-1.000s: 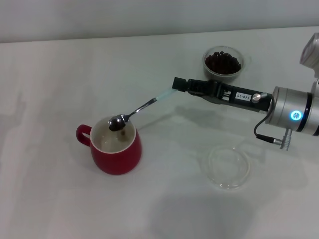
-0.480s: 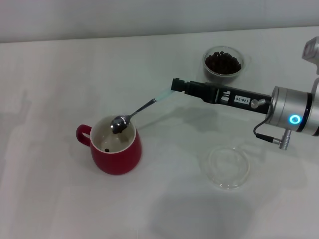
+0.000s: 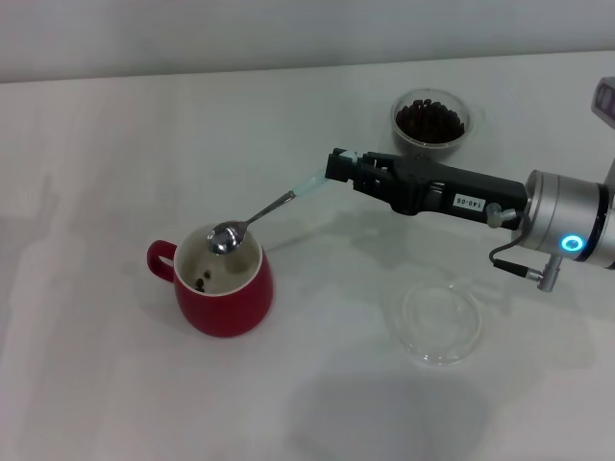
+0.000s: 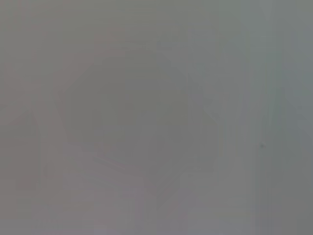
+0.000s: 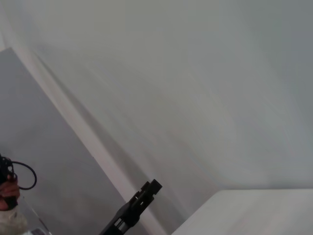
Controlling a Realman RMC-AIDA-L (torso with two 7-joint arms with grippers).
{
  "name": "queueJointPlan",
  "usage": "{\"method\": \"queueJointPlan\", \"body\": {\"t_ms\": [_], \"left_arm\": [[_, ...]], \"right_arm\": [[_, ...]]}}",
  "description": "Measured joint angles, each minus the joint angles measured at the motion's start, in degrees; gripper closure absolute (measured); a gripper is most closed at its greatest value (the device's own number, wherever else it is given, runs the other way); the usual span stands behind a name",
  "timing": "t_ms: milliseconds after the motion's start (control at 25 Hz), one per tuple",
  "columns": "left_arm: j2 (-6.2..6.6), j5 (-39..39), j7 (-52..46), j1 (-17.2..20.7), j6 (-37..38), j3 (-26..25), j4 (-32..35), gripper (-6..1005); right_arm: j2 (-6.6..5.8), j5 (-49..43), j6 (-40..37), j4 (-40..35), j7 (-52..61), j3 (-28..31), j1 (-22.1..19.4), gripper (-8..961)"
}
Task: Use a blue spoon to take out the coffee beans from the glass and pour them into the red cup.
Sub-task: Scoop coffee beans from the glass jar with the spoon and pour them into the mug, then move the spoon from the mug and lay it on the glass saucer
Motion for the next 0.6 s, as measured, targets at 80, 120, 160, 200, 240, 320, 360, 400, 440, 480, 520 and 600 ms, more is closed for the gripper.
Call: {"method": "queueJointPlan", "body": {"t_ms": [80,120,160,200,240,320,360,400,440,480,520,600], "left_arm": [[0.0,0.0,0.0,-0.1,-0.5,-0.1,0.0,226],[0.0,0.0,0.0,-0.1,-0.7,-0.1,0.0,226],[-0.03,-0.1,0.0,-0.1,-0.9,-0.1,0.1,226],[-0.03,-0.1,0.0,-0.1,-0.9,-0.1,0.1,226],[-0.09,-0.1,0.0,-0.1,-1.0,-0.1,0.1,226],[-0.09,-0.1,0.0,-0.1,-1.0,0.0,0.1,226],[-0.09,-0.1,0.0,-0.1,-1.0,0.1,0.1,226],[-0.09,-0.1,0.0,-0.1,-1.0,0.1,0.1,226],[-0.08,-0.1,0.0,0.0,-1.0,0.1,0.1,226],[-0.08,-0.1,0.0,0.1,-1.0,0.1,0.2,226],[-0.08,-0.1,0.0,0.2,-1.0,0.1,0.2,226],[-0.09,-0.2,0.0,0.2,-1.0,0.0,0.2,227]], "right_arm": [[0.0,0.1,0.0,0.0,-1.4,0.0,-0.1,798],[0.0,0.1,0.0,0.0,-1.7,0.0,-0.2,798],[0.0,0.1,0.2,0.0,-2.0,0.0,-0.2,798],[0.0,0.2,0.4,0.0,-2.4,0.1,-0.3,798],[0.0,0.2,0.4,0.0,-2.6,0.3,-0.5,798],[-0.15,0.5,0.0,0.4,-2.7,1.3,-0.9,798],[-0.39,0.7,-0.6,0.6,-2.6,2.0,-1.3,798],[-0.81,0.9,-1.4,0.9,-2.3,2.9,-1.8,798],[-1.27,1.0,-2.0,0.9,-1.8,3.6,-2.3,798],[-1.8,1.2,-2.7,1.0,-1.0,4.0,-2.8,798],[-2.45,1.3,-3.3,1.2,0.1,4.4,-3.4,798],[-3.91,1.5,-4.6,1.9,3.1,4.4,-4.6,798]]}}
